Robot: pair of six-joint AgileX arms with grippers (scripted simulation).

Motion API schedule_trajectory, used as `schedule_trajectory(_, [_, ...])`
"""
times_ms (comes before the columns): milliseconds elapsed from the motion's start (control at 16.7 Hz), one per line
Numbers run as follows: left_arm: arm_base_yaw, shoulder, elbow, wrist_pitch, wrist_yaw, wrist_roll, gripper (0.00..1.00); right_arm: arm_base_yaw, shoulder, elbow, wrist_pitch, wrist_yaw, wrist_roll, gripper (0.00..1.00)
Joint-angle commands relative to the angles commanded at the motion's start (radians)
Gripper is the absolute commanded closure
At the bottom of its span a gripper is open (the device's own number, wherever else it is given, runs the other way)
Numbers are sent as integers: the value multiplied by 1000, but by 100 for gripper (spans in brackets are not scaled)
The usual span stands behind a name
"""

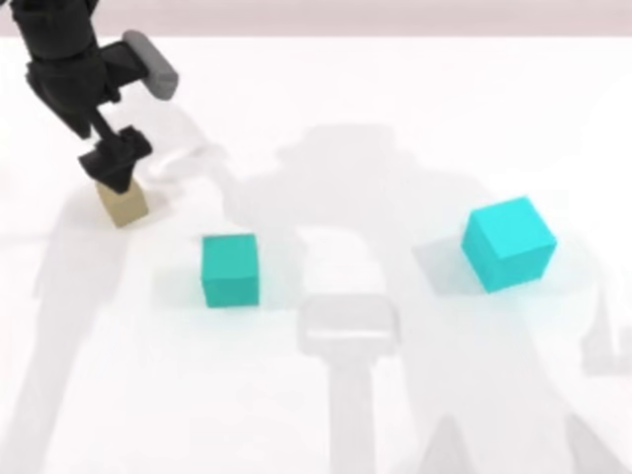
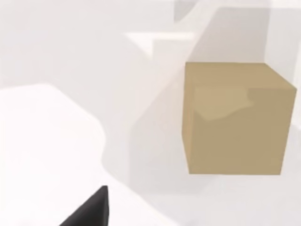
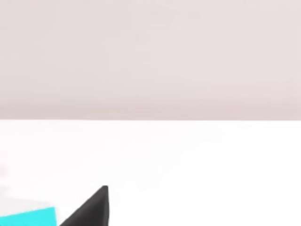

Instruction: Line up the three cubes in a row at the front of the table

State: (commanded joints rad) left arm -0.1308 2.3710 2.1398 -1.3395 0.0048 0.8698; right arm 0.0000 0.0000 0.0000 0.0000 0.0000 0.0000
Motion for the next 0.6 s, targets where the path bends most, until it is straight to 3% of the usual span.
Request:
schedule_trajectory(360, [-4, 1, -19, 18, 1, -2, 0, 0, 0, 0, 0, 0, 0, 0])
schedule_trajectory(600, [-1, 30, -130, 164, 0, -1, 0, 0, 0, 0, 0, 0, 0, 0])
